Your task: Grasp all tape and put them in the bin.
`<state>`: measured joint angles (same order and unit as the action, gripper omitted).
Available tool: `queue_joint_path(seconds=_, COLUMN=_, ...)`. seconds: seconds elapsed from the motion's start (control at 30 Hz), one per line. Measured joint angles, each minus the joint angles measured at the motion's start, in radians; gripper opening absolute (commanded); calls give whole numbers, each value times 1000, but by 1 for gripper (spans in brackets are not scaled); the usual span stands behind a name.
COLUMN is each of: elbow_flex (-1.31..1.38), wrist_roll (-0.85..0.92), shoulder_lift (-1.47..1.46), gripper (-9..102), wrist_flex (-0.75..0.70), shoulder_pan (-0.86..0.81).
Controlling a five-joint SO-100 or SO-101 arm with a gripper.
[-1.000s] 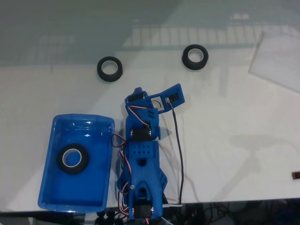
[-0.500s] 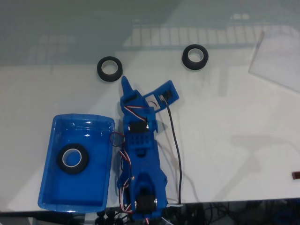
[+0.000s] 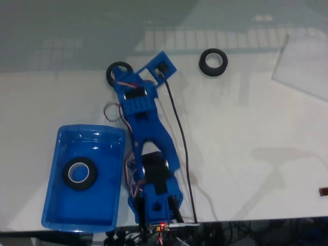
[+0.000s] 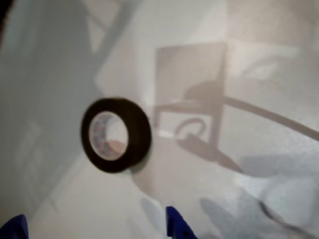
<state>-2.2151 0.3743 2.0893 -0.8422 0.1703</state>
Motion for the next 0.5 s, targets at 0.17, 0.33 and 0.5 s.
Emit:
queue_joint_path(seconds=0.17, elbow_flex=247, wrist_roll=-34, shoulder_lift=-273, gripper=36, wrist_flex=-132, shoulder_pan=17)
queue_joint_path(seconds=0.33, elbow_flex=443, wrist_roll=-46, shoulder_lift=-486, gripper=35, wrist_flex=-221, shoulder_pan=17)
queue_joint_path(seconds=0.5, elbow_flex=600, wrist_roll=-46, shoulder_lift=-652, gripper=34, wrist_flex=-273, shoulder_pan=9)
